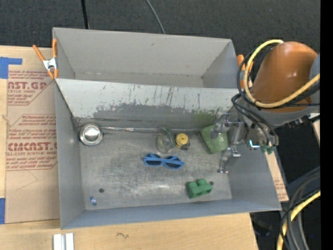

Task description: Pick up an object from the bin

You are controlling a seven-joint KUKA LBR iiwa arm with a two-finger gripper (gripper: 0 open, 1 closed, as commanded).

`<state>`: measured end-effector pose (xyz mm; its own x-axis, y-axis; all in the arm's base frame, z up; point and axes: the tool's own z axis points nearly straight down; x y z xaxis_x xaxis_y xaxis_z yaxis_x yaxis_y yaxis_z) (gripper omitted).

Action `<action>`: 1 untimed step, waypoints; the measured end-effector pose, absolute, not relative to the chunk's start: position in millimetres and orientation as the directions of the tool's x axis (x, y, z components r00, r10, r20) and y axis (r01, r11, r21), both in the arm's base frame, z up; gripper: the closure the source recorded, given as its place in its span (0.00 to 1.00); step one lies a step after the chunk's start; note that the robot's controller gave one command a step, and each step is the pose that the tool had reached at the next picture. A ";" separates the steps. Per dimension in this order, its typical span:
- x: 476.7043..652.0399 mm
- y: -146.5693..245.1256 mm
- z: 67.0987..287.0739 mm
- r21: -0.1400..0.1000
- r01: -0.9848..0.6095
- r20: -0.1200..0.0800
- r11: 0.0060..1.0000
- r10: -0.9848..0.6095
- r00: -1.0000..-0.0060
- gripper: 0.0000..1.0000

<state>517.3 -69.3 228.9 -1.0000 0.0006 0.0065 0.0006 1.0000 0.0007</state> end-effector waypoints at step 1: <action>486.8 -59.6 73.5 -0.008 -0.325 -0.023 0.946 -0.325 -0.946 0.00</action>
Offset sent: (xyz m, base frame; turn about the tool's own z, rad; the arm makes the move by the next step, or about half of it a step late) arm -0.0377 0.0084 -0.1589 -0.3310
